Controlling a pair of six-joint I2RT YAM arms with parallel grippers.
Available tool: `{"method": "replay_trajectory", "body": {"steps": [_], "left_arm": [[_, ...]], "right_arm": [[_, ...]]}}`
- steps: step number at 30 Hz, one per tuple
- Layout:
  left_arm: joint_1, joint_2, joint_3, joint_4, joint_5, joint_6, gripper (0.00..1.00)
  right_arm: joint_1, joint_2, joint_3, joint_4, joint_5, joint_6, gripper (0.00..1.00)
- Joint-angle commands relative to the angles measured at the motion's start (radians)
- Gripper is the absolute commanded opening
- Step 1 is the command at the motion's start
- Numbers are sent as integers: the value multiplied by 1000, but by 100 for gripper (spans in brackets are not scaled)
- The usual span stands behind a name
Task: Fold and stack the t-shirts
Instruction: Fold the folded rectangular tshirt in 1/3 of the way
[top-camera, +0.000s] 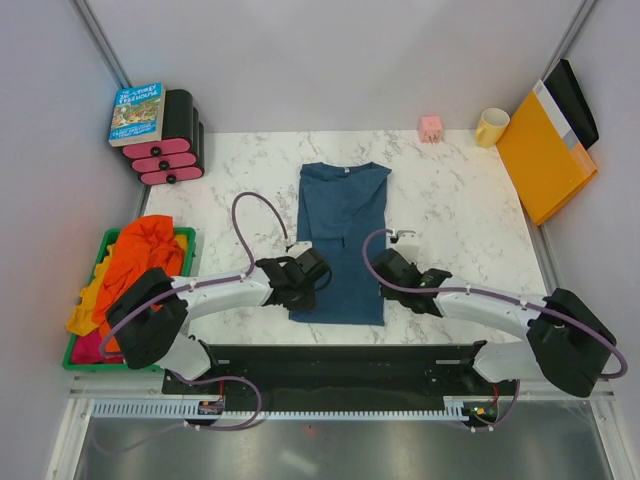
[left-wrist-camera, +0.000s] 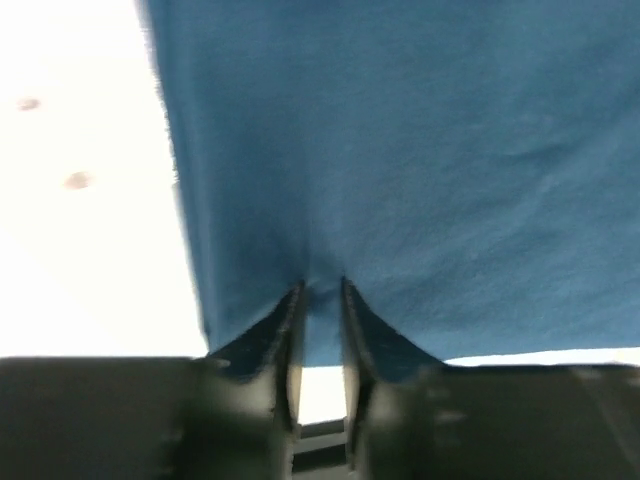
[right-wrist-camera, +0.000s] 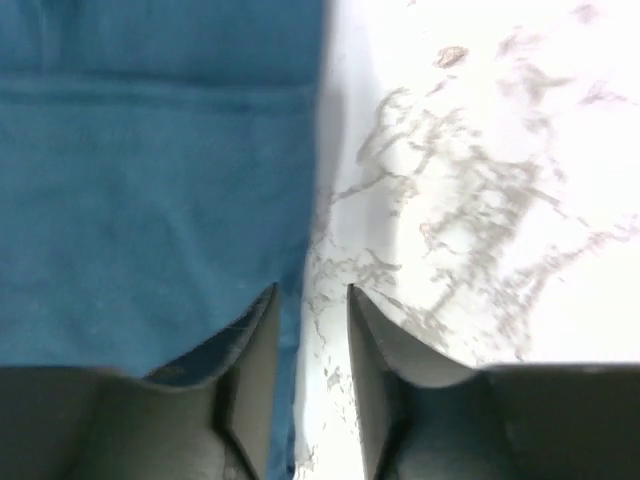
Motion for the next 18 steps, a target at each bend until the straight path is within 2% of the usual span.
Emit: {"method": "replay_trajectory", "body": {"steps": [1, 2, 3, 8, 11, 12, 18], "left_arm": [[4, -117, 65, -143, -135, -14, 33], [7, -138, 89, -141, -148, 22, 37], [12, -139, 146, -143, -164, 41, 42], [24, -80, 255, -171, -164, 83, 42], [22, -88, 179, -172, -141, 22, 44], [21, -109, 150, -169, -133, -2, 49], [16, -227, -41, -149, -121, -106, 58]], "right_arm": [[-1, -78, 124, -68, 117, -61, 51], [1, -76, 148, -68, 133, -94, 55], [-4, -58, 197, -65, 133, -111, 56], [-5, 2, 248, -80, 76, -115, 53], [-5, -51, 175, -65, 47, -72, 53], [-7, -68, 131, -58, 33, -52, 53], [-4, -182, 17, -58, 19, -30, 53]]}}
